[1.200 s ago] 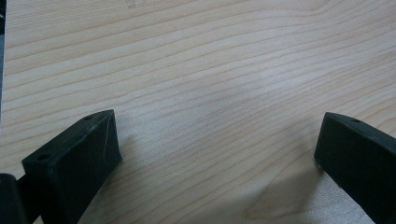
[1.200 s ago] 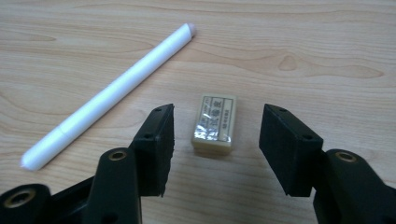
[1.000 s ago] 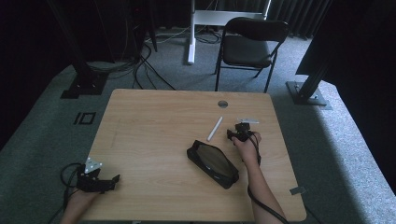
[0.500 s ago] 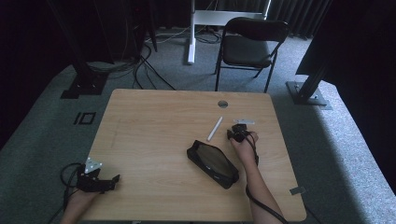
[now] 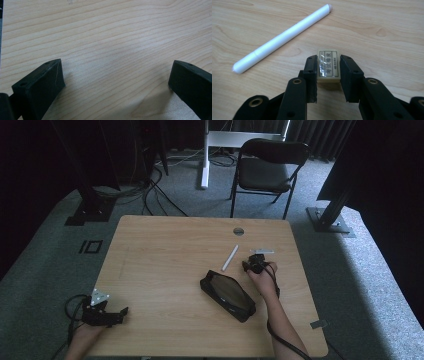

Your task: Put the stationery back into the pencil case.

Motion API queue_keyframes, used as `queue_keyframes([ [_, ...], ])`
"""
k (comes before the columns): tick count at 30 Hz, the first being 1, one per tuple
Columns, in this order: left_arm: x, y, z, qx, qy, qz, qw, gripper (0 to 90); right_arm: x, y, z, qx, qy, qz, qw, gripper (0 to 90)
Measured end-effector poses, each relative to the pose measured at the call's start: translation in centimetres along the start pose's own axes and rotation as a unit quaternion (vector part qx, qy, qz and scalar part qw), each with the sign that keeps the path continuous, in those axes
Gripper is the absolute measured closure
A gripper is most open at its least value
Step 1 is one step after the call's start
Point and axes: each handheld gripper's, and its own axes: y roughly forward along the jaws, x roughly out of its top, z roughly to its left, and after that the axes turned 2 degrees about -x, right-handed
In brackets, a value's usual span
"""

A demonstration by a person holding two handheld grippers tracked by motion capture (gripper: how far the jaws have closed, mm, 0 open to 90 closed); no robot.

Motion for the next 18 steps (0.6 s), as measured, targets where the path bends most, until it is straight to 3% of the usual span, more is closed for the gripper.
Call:
queue_keyframes([
  [7,0.0,0.0,0.0,0.000,0.000,0.000,1.0000,0.1,0.3,-1.2,-0.4,0.008,0.000,-0.008,0.9999,68.3],
  [8,0.0,0.0,0.0,0.000,0.000,0.000,1.0000,0.2,0.6,-1.8,-0.4,0.009,-0.011,-0.009,0.9999,68.3],
  [18,0.0,0.0,0.0,0.000,0.000,0.000,1.0000,0.2,1.0,-3.9,-0.2,0.027,-0.020,-0.030,0.9990,68.2],
])
